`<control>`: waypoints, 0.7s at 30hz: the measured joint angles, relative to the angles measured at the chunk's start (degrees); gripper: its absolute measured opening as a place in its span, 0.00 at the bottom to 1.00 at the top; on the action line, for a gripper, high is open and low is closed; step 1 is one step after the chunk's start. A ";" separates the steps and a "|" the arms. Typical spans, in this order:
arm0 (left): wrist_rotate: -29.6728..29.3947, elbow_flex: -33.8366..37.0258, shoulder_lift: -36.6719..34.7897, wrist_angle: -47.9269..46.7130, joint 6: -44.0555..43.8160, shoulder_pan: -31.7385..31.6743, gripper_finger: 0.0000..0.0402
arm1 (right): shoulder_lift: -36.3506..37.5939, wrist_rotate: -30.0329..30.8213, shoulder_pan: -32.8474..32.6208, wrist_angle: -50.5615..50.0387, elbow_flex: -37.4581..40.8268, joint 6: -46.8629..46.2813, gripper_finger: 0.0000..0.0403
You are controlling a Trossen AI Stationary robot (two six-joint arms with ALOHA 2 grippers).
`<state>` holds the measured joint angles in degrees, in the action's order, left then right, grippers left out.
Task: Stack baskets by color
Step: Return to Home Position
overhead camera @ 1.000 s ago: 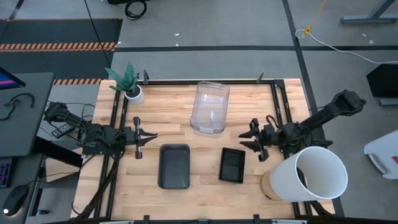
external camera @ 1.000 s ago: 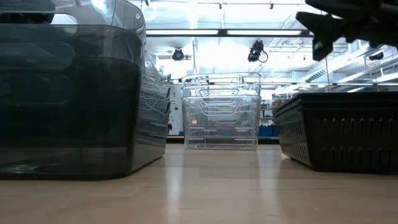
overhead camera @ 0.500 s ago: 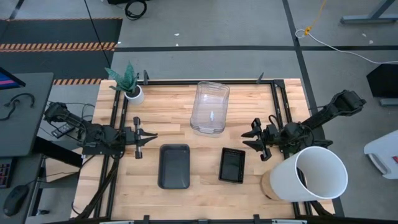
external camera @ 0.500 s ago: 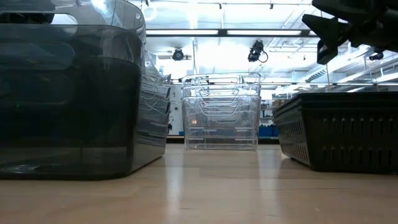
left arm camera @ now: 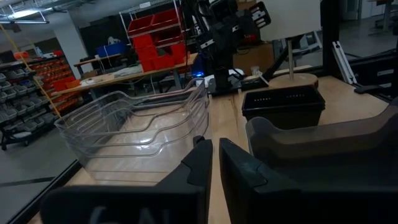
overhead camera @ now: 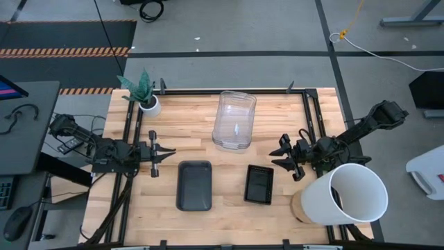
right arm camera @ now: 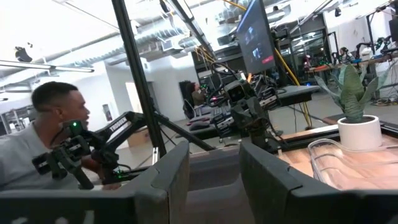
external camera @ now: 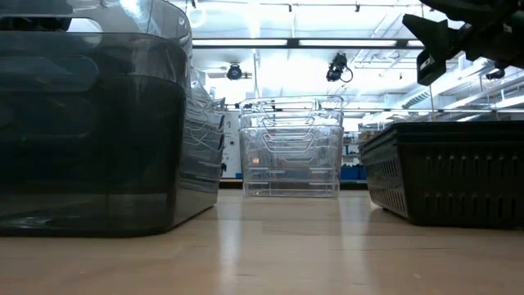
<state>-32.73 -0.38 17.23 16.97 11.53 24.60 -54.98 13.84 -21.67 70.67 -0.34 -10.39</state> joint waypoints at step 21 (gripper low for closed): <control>0.00 0.00 0.00 0.00 0.00 0.00 0.09 | -0.02 -0.01 0.00 0.00 0.00 0.02 0.36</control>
<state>-32.73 -0.38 17.23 16.97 11.53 24.60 -55.00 13.82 -21.67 70.67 -0.34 -10.38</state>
